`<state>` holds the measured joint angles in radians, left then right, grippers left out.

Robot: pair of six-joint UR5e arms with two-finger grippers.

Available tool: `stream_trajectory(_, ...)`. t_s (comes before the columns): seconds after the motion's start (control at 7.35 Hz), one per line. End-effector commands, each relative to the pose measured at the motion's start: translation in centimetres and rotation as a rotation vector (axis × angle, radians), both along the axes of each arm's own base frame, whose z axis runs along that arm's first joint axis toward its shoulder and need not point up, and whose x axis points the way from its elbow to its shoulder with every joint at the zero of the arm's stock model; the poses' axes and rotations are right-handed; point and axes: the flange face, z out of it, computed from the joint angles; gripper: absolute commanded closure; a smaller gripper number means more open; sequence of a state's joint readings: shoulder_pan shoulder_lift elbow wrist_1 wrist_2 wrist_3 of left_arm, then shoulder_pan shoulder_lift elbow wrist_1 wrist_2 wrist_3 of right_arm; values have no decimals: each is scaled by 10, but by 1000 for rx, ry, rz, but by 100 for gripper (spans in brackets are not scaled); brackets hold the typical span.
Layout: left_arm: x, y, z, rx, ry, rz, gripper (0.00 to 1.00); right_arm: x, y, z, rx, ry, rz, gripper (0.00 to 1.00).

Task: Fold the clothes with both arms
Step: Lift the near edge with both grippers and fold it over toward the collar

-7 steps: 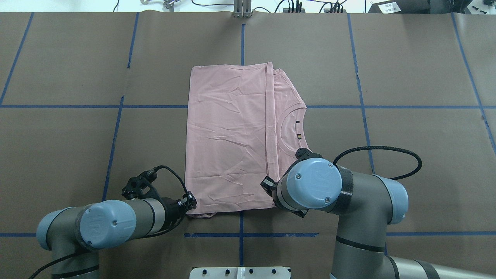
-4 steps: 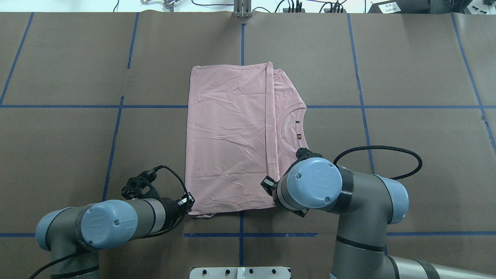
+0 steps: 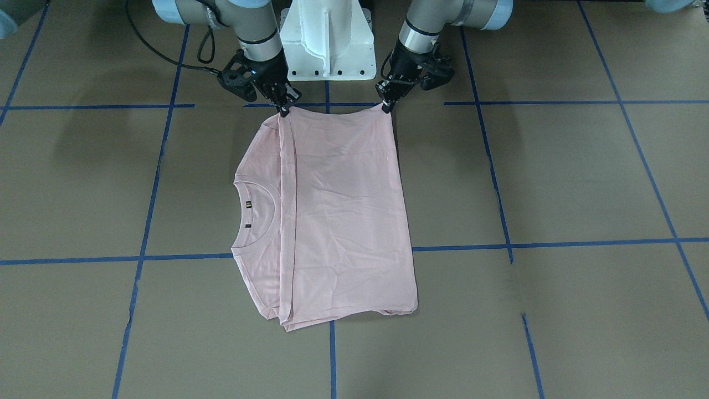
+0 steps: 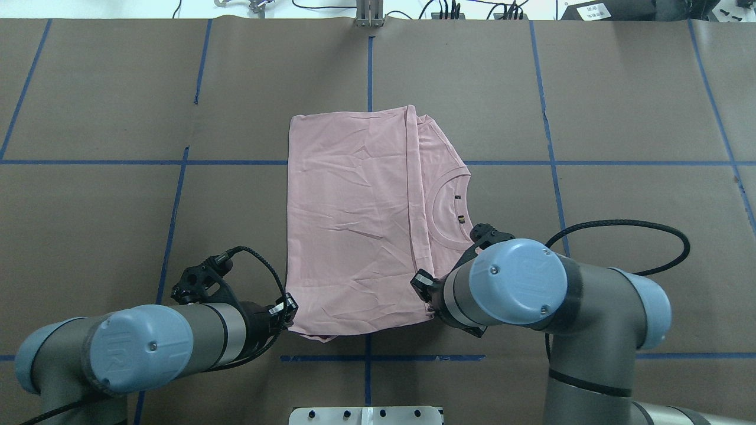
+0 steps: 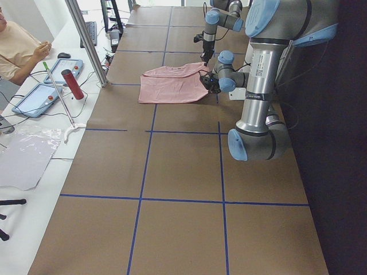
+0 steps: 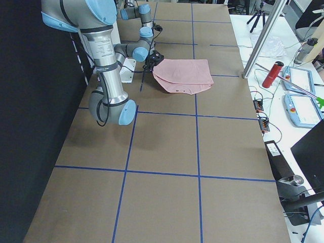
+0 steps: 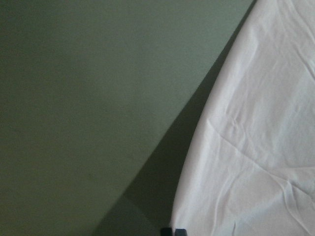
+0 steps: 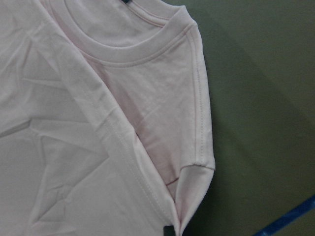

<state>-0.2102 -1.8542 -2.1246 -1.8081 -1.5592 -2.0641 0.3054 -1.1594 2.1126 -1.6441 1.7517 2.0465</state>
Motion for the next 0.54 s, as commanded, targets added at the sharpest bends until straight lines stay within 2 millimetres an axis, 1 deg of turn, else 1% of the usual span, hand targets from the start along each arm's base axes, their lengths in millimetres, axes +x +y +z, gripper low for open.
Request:
stream_trajectory(0.0, -36, -27, -71, 17, 19, -61, 100, 40, -24, -15, 3, 5, 61, 100)
stream_trajectory(0.14, -50, -72, -83, 96, 5, -110, 100, 43, -81, -33, 5, 0, 105, 100)
stream_trajectory(0.27, -56, -111, -76, 139, -40, -141, 100, 39, -136, -37, -27, 17, 119, 100)
stream_trajectory(0.41, -49, -148, -67, 173, -87, -164, 100, 41, -171, -39, -28, 33, 128, 100)
